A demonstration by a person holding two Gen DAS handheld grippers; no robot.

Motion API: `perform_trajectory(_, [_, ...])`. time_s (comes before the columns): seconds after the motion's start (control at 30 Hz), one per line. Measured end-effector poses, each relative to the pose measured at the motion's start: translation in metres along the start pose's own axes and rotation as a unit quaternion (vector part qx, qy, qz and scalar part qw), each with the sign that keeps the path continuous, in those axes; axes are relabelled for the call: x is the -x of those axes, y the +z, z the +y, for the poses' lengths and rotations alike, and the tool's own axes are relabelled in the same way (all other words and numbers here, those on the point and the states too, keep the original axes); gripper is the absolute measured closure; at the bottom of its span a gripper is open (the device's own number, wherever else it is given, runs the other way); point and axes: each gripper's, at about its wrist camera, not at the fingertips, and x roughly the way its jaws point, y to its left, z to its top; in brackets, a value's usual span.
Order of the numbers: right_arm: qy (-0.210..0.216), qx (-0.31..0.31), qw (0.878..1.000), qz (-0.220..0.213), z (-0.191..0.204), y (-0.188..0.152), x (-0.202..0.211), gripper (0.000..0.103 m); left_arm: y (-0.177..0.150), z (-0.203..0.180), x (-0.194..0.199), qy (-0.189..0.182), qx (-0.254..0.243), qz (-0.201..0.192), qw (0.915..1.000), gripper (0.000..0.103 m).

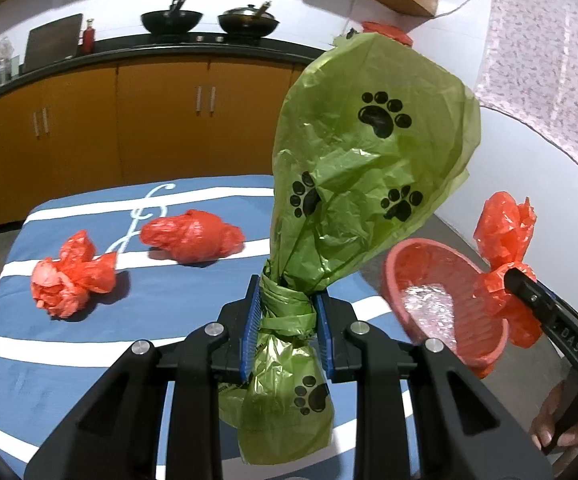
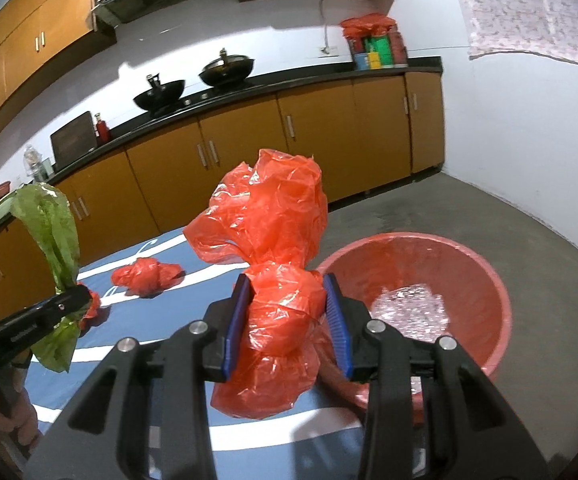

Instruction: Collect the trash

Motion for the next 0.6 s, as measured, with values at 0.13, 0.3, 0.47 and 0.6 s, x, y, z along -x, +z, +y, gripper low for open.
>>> perform_trajectory(0.13, [-0.015, -0.008, 1.000, -0.003, -0.016, 0.000, 0.005, 0.066, 0.000, -0.018, -0.002, -0.014, -0.012, 0.001, 0.9998, 0.078])
perform_trajectory(0.3, [-0.029, -0.019, 0.999, -0.005, -0.033, 0.001, 0.006, 0.066, -0.003, -0.038, -0.008, -0.031, -0.025, 0.006, 0.9992, 0.078])
perform_trajectory(0.47, [-0.044, -0.030, 0.999, -0.007, -0.049, 0.001, 0.007, 0.066, -0.005, -0.055, -0.015, -0.045, -0.036, 0.013, 0.9983, 0.078])
perform_trajectory(0.6, [-0.055, -0.038, 0.998, -0.006, -0.062, 0.000, 0.006, 0.066, -0.005, -0.069, -0.021, -0.059, -0.042, 0.019, 0.9972, 0.078])
